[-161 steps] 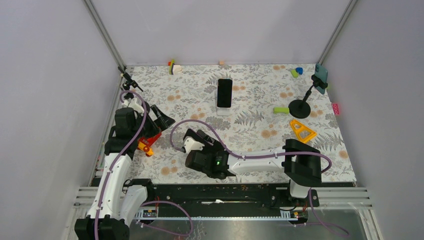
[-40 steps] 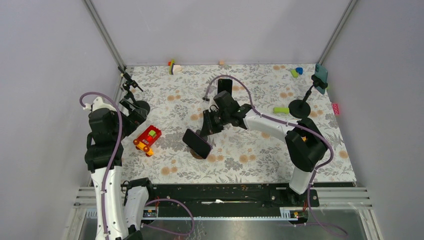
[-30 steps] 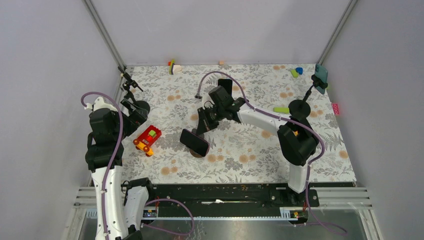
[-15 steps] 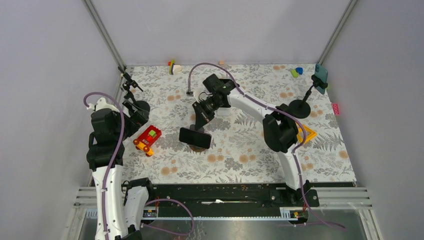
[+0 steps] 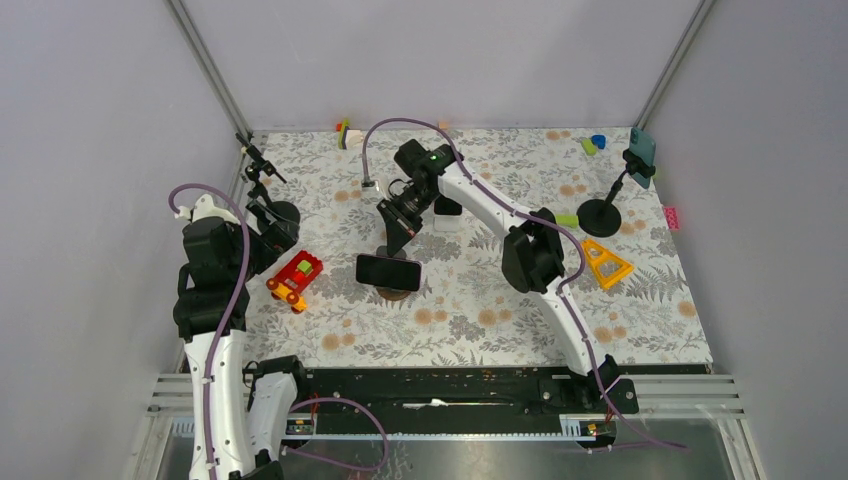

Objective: Remove the phone from the phone stand
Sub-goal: Move the phone stand with the phone to the center of the board.

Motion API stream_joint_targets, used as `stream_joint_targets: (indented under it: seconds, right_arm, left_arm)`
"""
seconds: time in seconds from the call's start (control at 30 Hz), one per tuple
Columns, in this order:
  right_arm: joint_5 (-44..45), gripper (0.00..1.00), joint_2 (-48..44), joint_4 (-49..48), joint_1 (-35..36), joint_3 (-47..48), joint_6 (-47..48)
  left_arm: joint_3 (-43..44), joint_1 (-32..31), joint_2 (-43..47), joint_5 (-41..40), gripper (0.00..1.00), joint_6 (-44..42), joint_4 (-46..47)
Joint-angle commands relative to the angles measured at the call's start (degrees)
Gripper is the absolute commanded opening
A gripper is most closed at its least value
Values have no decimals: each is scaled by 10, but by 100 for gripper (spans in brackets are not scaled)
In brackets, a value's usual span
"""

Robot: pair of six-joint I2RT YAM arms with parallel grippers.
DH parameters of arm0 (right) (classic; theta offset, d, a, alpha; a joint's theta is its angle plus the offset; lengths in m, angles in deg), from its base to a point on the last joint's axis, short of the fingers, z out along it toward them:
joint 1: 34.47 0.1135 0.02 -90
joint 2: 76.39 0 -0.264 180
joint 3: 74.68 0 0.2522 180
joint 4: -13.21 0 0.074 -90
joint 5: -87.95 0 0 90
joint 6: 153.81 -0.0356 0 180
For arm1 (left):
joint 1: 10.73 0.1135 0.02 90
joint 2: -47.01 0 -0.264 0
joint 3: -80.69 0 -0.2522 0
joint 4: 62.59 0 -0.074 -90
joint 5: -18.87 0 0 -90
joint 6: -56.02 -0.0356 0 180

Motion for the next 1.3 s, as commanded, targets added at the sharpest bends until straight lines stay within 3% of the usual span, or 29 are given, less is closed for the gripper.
stream_joint_targets:
  seconds: [0.0,0.93,0.97,1.0,1.03,1.27]
  right_arm:
    - [2,4,-24,27,-3,12,14]
    - [39,4,-61,6,-10,71,14]
    - [39,54,-59,6,-10,70,-1]
    - [39,94,-56,6,-10,70,-25]
    - [42,99,-53,6,-11,70,-31]
    - [111,100,-67,-64,-12,15,-107]
  left_arm:
    - [-2,-2,6,4,95,-11,31]
    - [-4,-2,6,7,95,-11,33]
    - [-4,-2,6,8,95,-10,33]
    - [-4,-2,6,9,95,-10,33]
    - [-5,-2,6,10,95,-10,33]
    - [-8,-2,8,10,95,-10,34]
